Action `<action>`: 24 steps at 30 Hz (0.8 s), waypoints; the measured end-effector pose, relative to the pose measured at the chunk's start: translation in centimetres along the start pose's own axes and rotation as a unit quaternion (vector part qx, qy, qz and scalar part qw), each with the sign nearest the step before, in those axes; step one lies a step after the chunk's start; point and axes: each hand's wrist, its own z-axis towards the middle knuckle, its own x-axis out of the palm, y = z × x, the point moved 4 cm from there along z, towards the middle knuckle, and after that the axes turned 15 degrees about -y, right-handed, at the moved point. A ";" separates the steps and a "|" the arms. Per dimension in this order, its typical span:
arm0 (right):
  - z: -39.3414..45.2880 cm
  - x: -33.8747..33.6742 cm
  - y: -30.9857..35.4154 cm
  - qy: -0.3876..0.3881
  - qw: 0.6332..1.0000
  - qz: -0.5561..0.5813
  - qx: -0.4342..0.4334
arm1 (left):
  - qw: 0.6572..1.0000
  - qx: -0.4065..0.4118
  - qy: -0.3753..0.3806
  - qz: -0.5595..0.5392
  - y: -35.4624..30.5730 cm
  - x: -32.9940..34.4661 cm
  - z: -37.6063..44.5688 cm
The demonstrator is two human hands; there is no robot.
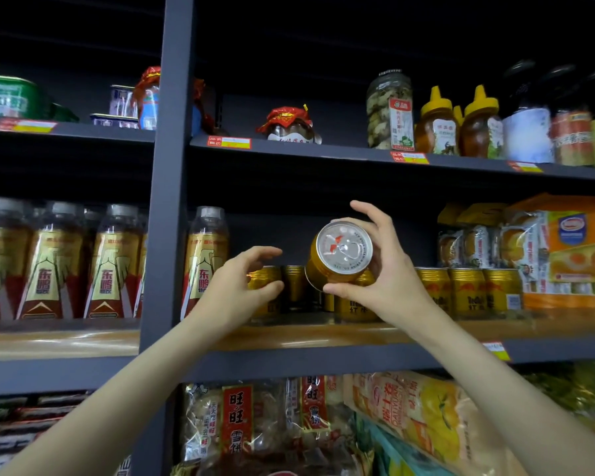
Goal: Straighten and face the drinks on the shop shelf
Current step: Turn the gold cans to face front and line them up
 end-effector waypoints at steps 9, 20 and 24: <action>0.3 0.2 -0.7 0.036 0.961 0.215 0.168 | 0.989 0.000 0.117 -0.091 -1.2 0.6 -0.8; 0.2 2.8 -1.8 0.012 0.914 0.296 0.276 | 0.983 0.126 -0.116 0.063 -2.1 -0.3 -1.8; 0.2 2.8 -2.3 0.003 0.927 0.265 0.266 | 0.986 0.136 -0.050 0.087 -1.6 -0.6 -1.7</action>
